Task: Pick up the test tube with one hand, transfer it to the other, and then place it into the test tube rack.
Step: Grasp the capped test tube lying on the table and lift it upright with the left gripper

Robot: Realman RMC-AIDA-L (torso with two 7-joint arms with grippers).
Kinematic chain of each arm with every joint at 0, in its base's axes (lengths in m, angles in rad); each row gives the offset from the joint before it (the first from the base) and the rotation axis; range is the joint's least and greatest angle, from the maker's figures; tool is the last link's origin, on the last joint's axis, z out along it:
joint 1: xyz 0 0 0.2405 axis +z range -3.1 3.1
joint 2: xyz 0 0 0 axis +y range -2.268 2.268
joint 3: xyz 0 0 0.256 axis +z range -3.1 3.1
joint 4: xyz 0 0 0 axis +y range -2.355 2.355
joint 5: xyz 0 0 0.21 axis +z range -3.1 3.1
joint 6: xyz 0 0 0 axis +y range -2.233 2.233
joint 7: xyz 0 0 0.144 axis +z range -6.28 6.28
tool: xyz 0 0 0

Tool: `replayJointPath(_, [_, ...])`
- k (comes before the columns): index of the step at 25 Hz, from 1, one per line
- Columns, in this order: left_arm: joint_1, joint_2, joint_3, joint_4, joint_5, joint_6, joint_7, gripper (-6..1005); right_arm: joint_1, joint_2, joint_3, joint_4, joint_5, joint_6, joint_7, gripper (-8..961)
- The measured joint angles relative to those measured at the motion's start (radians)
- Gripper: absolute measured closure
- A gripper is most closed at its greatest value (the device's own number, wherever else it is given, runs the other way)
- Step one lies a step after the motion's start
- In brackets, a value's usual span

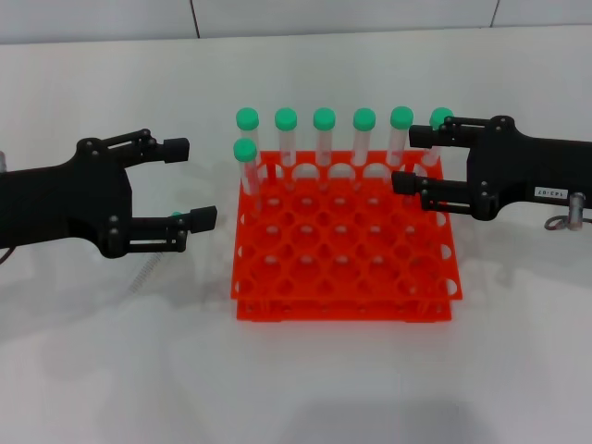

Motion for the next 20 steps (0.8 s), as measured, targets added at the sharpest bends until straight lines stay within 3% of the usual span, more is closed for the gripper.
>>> replayJointPath(20, [0.003, 0.000, -0.003, 0.000, 0.000, 0.000, -0.007, 131, 0.000, 0.000, 0.000, 0.000, 0.001, -0.001, 0.000, 318])
